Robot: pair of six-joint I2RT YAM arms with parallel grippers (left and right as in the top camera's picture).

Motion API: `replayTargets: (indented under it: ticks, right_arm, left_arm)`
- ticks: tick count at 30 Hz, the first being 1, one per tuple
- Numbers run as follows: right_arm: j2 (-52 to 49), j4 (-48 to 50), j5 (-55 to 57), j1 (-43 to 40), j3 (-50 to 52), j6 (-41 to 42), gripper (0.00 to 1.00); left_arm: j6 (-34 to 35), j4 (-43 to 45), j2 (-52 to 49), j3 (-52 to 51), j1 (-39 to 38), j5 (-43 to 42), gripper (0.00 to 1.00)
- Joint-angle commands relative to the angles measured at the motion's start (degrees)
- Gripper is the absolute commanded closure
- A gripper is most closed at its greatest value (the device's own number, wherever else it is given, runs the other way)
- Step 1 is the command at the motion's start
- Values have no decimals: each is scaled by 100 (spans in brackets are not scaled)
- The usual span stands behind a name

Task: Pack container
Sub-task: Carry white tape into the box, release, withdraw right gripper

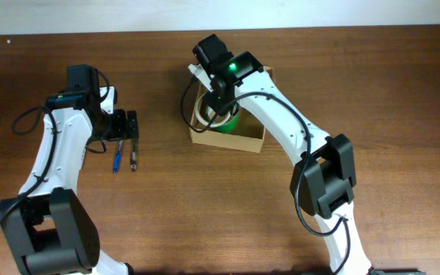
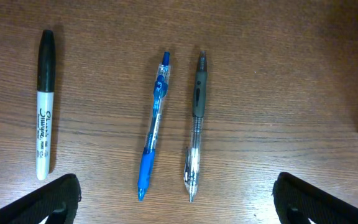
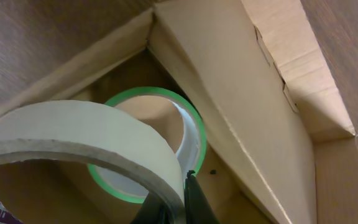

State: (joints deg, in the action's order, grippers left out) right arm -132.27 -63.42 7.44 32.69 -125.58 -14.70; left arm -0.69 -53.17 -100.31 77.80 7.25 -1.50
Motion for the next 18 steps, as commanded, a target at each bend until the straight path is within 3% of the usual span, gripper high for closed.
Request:
replayTargets:
  ticks: [1,16,18]
  right_arm:
    - [94,0,-127,-129,-105,66,96]
    - [-431,11,-289,-197,-94,321,96]
    - [-435,22,-262,-203,-94,321,88]
  left_arm:
    - [-111,-4,-28,83,15,-61,0]
    - [-111,-4,-28,83,15,-63,0]
    - [-111,-4,-28,83,15,-61,0]
